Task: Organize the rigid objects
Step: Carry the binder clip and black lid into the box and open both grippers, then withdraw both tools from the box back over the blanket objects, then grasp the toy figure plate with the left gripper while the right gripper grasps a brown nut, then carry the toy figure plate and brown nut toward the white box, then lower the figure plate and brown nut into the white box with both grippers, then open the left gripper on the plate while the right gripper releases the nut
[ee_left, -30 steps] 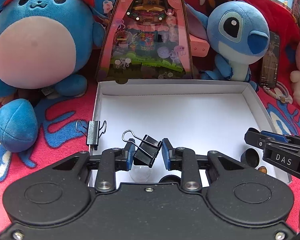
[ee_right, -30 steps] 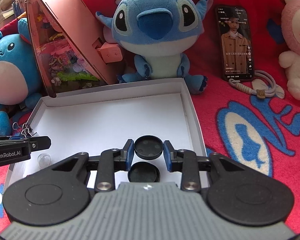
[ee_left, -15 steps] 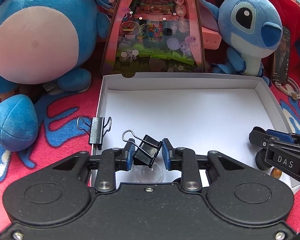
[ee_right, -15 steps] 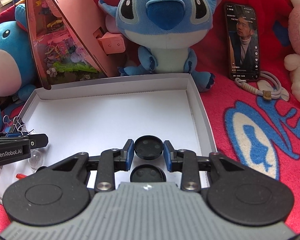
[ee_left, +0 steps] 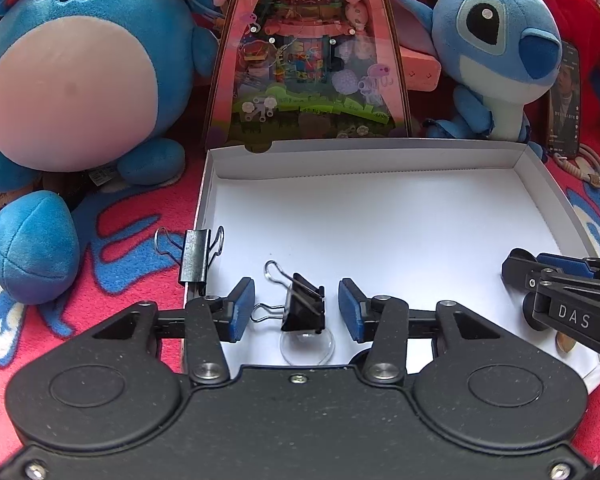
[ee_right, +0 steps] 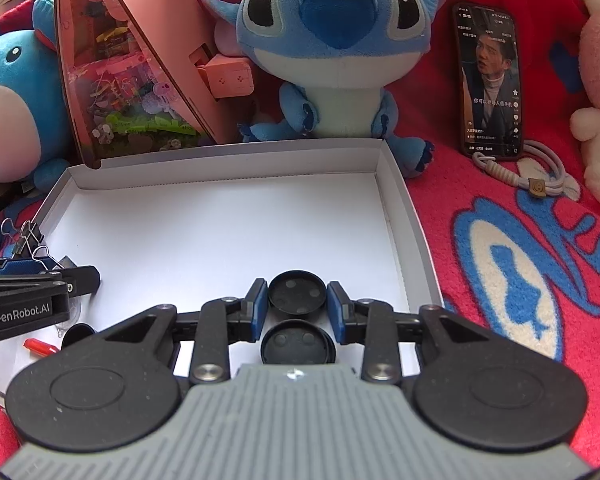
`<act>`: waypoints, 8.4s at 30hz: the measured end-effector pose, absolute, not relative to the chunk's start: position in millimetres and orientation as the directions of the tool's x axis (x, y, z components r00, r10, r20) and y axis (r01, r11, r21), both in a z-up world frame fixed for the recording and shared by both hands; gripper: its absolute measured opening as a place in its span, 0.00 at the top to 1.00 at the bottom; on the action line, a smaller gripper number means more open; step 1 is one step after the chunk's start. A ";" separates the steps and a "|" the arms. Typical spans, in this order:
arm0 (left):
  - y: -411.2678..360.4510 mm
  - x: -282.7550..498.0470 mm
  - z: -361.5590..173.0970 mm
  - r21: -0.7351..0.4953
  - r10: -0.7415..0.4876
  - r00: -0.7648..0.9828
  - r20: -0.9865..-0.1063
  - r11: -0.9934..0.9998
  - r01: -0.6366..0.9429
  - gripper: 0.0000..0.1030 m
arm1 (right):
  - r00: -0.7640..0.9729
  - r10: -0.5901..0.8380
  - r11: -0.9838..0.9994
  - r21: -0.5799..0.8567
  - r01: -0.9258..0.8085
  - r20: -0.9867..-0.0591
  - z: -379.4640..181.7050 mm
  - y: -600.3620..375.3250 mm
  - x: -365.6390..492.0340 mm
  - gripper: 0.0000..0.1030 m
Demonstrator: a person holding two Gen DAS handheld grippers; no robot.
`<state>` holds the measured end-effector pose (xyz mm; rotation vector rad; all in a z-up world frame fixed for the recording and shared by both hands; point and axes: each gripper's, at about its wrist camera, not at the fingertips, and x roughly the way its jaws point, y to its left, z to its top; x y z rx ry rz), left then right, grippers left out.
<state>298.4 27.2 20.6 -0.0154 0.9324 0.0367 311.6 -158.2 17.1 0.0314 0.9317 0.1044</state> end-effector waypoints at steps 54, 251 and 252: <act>6.8 75.6 55.2 -0.061 -0.152 0.801 -0.580 0.988 0.143 0.14 | 0.847 0.219 0.960 -0.048 -0.276 -0.485 60.0 -184.4 109.3 0.00; 25.6 161.4 29.9 -0.083 -0.100 0.761 -0.641 0.995 0.061 0.23 | 0.754 0.161 0.986 0.131 -0.100 -0.636 26.7 -196.1 196.1 0.48; 25.2 158.0 30.9 -0.080 -0.103 0.763 -0.638 0.995 0.067 0.23 | 0.757 0.164 0.986 0.131 -0.104 -0.632 28.1 -196.2 193.6 0.47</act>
